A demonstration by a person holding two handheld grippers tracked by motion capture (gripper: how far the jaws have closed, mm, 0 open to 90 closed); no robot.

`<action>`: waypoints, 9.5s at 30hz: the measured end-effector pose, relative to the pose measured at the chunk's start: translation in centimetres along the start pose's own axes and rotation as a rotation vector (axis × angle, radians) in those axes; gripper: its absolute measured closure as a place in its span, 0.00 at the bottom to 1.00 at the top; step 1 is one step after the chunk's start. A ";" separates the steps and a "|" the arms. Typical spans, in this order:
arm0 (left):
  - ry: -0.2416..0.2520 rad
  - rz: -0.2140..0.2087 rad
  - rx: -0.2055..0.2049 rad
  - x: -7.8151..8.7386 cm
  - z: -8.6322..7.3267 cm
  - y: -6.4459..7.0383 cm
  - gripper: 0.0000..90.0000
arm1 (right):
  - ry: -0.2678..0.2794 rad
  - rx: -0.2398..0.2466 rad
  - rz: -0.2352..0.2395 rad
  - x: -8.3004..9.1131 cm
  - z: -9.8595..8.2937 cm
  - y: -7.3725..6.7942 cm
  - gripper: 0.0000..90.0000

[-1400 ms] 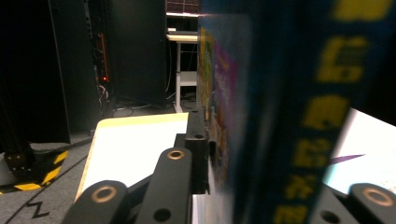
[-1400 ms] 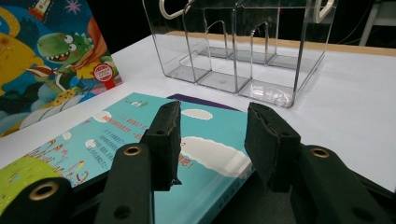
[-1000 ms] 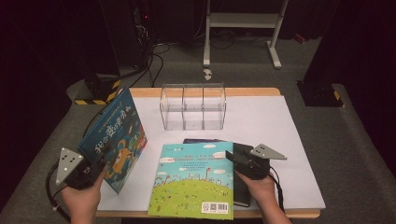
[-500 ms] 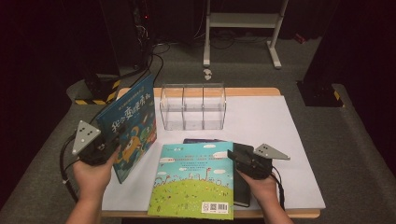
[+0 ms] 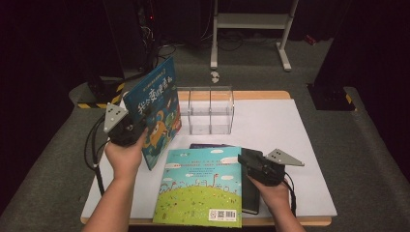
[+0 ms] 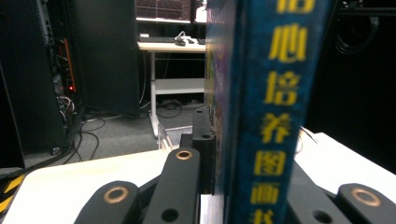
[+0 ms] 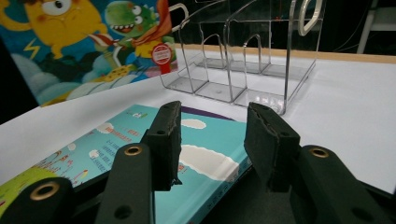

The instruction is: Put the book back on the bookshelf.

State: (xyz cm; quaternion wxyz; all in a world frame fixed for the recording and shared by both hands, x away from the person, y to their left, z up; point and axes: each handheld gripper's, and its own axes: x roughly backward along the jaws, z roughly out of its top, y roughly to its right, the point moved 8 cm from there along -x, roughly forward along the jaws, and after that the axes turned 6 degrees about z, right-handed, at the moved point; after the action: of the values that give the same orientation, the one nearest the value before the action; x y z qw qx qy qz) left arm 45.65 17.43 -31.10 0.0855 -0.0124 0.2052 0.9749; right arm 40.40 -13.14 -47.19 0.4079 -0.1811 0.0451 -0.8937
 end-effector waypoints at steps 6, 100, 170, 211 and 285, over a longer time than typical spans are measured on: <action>0.026 0.035 -0.012 -2.8 -0.9 0.3 0.92 | 0.008 0.000 -0.002 0.2 0.1 0.2 0.62; 0.026 0.094 -0.072 -6.3 -6.6 -1.7 0.92 | 0.001 -0.021 0.016 0.2 -0.4 0.2 0.63; -0.023 0.070 -0.034 -6.1 -8.1 -2.7 0.48 | -0.026 -0.033 0.029 -0.3 -0.9 0.0 0.60; -0.206 -0.033 0.010 -1.0 -9.4 -4.5 0.18 | -0.041 -0.020 0.017 -0.4 -1.1 0.1 0.60; -0.550 -0.103 0.085 10.5 -20.8 -3.7 0.18 | -0.190 0.059 -0.087 0.5 -4.2 -1.1 0.54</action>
State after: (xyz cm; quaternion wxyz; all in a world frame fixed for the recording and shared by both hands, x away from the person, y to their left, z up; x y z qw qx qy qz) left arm 35.72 14.09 -52.24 0.1876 0.2460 0.2140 0.9265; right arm 37.78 -13.07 -50.65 0.3764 -0.2549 -0.0281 -0.8903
